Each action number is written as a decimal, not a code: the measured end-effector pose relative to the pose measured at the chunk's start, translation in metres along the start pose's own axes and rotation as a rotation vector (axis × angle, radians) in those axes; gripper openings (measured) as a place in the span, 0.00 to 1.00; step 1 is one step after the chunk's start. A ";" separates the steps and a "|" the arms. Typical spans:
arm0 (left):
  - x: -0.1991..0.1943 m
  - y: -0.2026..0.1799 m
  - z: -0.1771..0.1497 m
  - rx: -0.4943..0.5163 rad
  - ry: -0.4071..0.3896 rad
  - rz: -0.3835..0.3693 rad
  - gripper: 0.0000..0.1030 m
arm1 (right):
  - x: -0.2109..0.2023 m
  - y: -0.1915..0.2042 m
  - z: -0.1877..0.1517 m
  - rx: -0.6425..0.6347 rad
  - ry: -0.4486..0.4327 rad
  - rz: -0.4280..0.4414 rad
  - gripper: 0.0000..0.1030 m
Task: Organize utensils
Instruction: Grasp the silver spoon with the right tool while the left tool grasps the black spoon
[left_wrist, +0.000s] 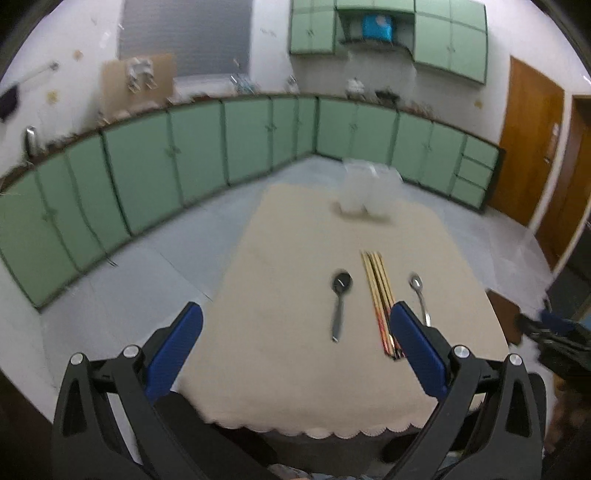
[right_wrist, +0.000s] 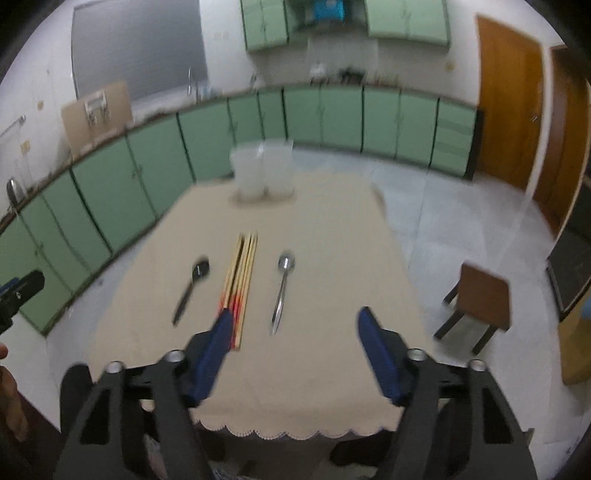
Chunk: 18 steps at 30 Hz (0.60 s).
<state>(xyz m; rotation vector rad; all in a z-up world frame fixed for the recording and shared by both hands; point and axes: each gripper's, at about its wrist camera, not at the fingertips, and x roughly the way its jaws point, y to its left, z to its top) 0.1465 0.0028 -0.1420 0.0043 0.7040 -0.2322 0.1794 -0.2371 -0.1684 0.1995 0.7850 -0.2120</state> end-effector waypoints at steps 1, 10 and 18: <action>0.011 0.000 -0.003 0.002 0.019 -0.030 0.95 | 0.011 0.001 -0.004 0.001 0.024 0.008 0.56; 0.123 -0.007 -0.034 0.056 0.151 -0.081 0.95 | 0.122 0.004 -0.034 0.035 0.219 0.101 0.32; 0.177 -0.010 -0.053 0.044 0.250 -0.147 0.65 | 0.150 0.008 -0.036 0.021 0.207 0.129 0.28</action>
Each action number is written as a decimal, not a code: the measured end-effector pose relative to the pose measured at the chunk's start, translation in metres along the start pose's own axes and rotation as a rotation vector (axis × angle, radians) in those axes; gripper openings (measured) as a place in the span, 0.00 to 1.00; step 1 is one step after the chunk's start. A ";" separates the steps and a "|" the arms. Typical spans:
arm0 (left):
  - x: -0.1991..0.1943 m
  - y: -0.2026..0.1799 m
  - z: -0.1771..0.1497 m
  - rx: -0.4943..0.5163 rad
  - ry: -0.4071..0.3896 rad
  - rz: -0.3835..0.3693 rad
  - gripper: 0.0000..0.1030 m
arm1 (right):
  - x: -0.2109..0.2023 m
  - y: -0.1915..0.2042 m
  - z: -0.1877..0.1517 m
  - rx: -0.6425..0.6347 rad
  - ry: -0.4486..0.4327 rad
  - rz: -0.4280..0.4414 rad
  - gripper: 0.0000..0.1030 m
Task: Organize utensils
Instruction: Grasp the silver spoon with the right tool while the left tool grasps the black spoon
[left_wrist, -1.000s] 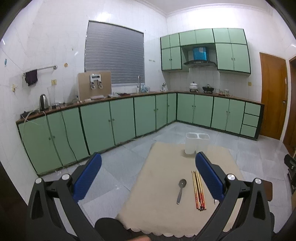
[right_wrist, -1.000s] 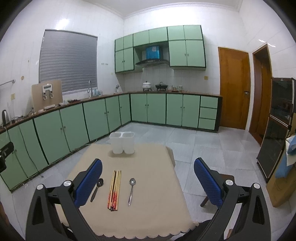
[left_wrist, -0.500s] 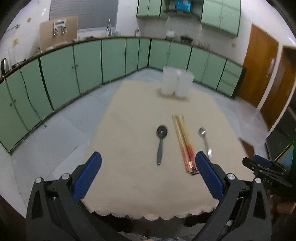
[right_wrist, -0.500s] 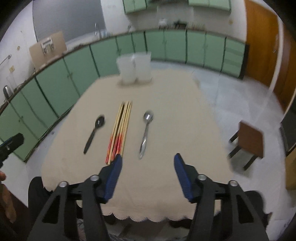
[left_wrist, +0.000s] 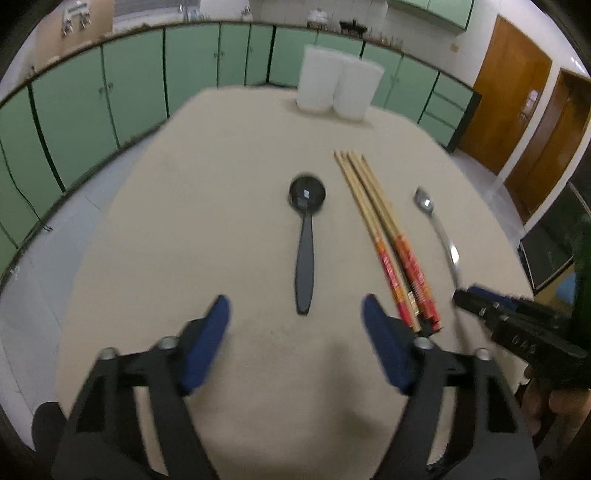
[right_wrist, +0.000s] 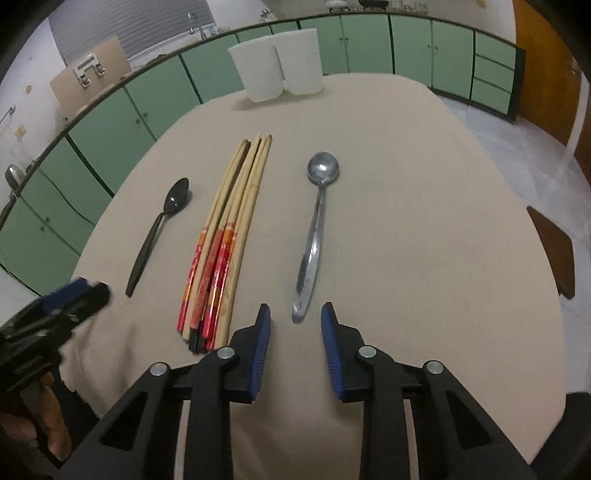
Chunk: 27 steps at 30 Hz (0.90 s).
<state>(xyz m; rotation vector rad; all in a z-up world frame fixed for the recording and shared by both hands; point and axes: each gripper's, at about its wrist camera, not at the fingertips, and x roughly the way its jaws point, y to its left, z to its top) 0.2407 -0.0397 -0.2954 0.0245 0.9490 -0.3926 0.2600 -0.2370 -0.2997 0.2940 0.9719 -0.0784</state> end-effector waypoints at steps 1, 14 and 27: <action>0.004 0.001 -0.001 0.003 0.006 0.008 0.64 | 0.000 0.001 0.001 -0.010 -0.006 -0.004 0.28; 0.025 -0.022 -0.003 0.119 -0.003 0.063 0.43 | 0.010 -0.004 0.008 -0.058 -0.052 -0.035 0.12; 0.001 -0.027 0.016 0.089 -0.033 0.022 0.10 | -0.005 -0.007 0.019 -0.043 -0.067 -0.034 0.09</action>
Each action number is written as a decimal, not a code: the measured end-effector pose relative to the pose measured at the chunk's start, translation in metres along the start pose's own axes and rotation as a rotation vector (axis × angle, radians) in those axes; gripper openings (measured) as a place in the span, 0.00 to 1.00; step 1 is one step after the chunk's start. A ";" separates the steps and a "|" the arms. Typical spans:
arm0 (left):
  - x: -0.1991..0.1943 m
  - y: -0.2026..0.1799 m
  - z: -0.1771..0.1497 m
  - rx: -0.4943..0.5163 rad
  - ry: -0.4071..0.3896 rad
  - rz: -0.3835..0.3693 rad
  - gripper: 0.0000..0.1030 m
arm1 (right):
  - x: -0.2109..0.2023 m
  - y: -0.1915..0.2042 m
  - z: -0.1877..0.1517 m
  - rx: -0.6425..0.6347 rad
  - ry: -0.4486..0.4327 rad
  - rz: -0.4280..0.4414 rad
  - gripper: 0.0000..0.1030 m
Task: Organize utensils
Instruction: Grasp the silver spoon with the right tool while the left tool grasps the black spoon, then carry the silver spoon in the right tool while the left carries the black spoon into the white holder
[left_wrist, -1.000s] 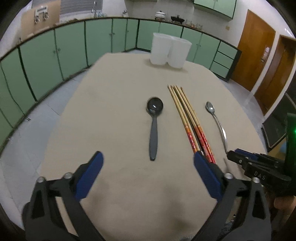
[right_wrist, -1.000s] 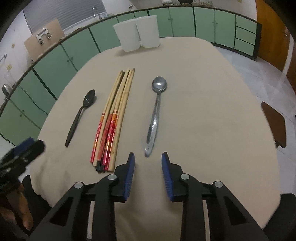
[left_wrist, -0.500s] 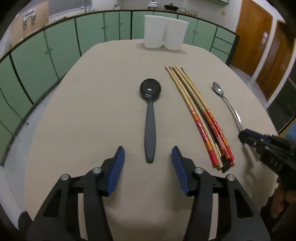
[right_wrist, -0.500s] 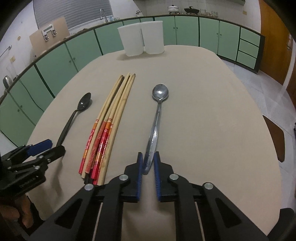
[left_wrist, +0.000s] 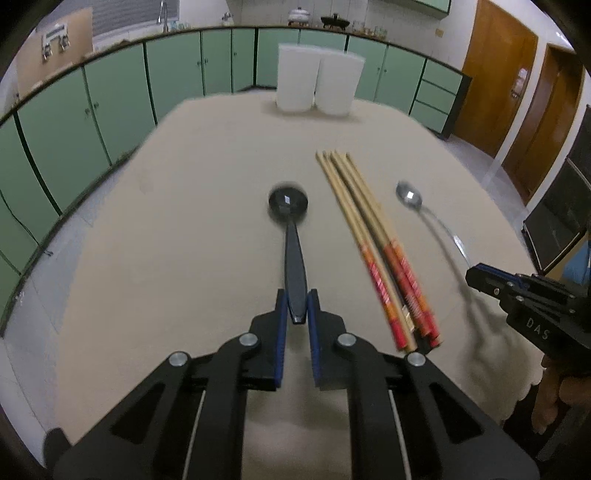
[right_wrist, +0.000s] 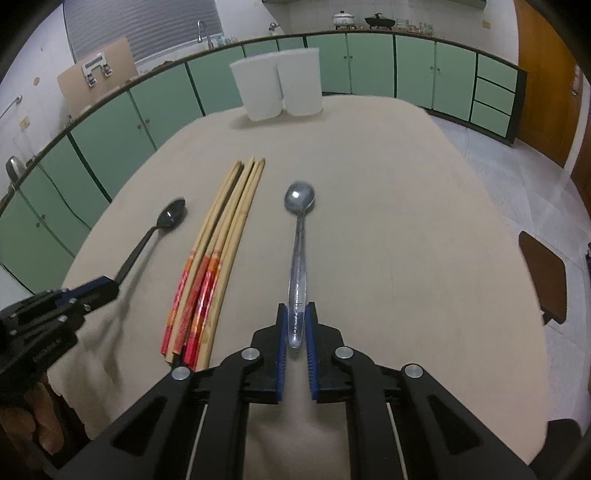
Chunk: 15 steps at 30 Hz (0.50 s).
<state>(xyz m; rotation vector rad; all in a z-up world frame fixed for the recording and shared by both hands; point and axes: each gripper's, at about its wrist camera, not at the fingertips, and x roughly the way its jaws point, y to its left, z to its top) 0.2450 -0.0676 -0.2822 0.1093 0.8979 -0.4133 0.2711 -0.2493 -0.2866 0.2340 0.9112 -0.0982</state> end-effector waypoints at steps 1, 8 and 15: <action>-0.006 -0.001 0.005 0.003 -0.012 -0.005 0.10 | -0.005 0.000 0.004 -0.001 -0.009 -0.002 0.09; -0.040 -0.005 0.032 0.021 -0.072 -0.016 0.10 | -0.040 0.000 0.037 -0.033 -0.063 -0.003 0.09; -0.050 -0.006 0.062 0.072 -0.069 -0.047 0.09 | -0.056 0.002 0.086 -0.133 -0.038 0.014 0.09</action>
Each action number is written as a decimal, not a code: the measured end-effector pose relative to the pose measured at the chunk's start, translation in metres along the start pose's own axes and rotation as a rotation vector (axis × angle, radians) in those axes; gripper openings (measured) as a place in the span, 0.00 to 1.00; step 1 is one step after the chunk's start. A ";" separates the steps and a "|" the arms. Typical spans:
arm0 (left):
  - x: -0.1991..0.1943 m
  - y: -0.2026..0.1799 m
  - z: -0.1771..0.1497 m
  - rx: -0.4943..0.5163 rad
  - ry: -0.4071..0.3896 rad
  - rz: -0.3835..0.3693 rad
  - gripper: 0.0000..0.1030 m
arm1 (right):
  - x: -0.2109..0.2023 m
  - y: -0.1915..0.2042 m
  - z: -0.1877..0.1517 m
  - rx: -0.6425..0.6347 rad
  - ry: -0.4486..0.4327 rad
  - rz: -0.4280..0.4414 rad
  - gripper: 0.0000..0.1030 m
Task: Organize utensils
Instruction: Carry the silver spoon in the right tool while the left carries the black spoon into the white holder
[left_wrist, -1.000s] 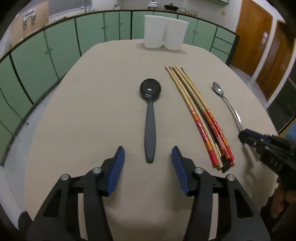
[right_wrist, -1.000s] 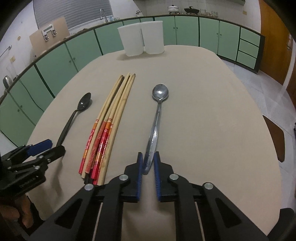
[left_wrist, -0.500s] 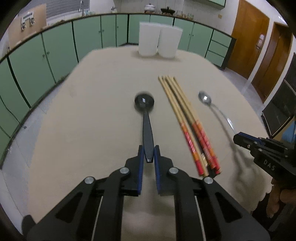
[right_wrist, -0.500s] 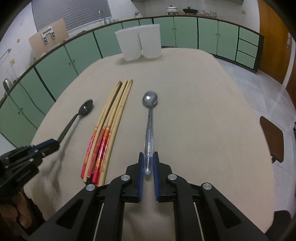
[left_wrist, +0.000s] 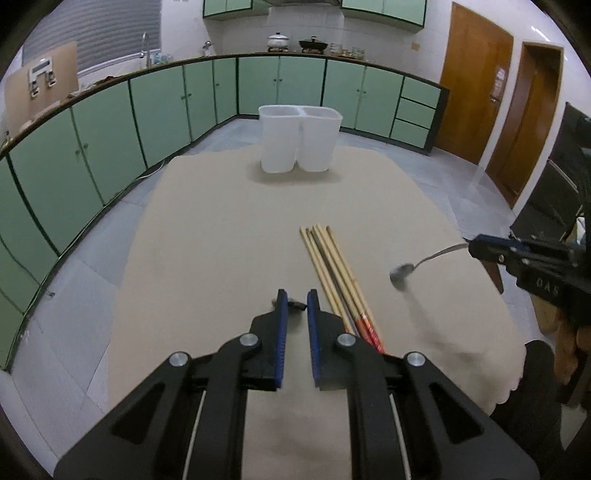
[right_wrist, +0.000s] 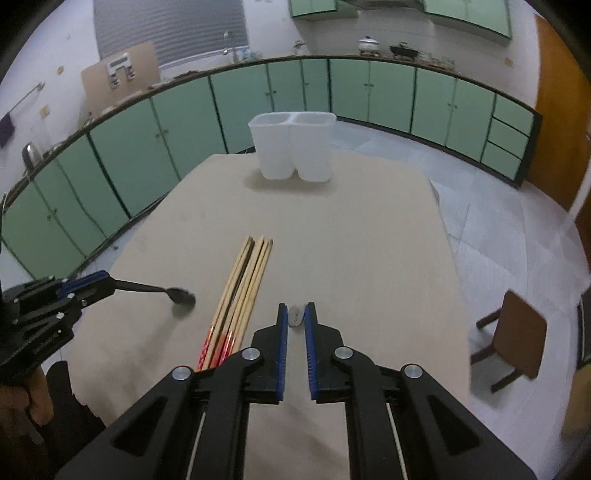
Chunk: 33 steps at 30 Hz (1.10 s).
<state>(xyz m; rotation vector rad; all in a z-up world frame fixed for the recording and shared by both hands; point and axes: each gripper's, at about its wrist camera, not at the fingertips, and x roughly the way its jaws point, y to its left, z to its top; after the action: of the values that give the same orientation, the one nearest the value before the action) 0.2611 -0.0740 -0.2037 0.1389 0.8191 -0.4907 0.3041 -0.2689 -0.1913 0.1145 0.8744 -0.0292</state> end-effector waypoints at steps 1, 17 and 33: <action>0.000 0.001 0.005 0.003 0.003 -0.005 0.09 | 0.000 -0.001 0.008 -0.012 0.012 0.008 0.09; -0.008 -0.003 0.081 0.089 0.002 -0.083 0.09 | -0.003 -0.021 0.087 -0.057 0.104 0.084 0.08; 0.034 0.017 0.240 0.023 -0.074 -0.080 0.09 | 0.022 -0.017 0.238 -0.099 0.031 0.050 0.08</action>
<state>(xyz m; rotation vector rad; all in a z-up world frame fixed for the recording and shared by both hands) 0.4490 -0.1442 -0.0664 0.1087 0.7484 -0.5778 0.4986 -0.3124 -0.0588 0.0445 0.9022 0.0623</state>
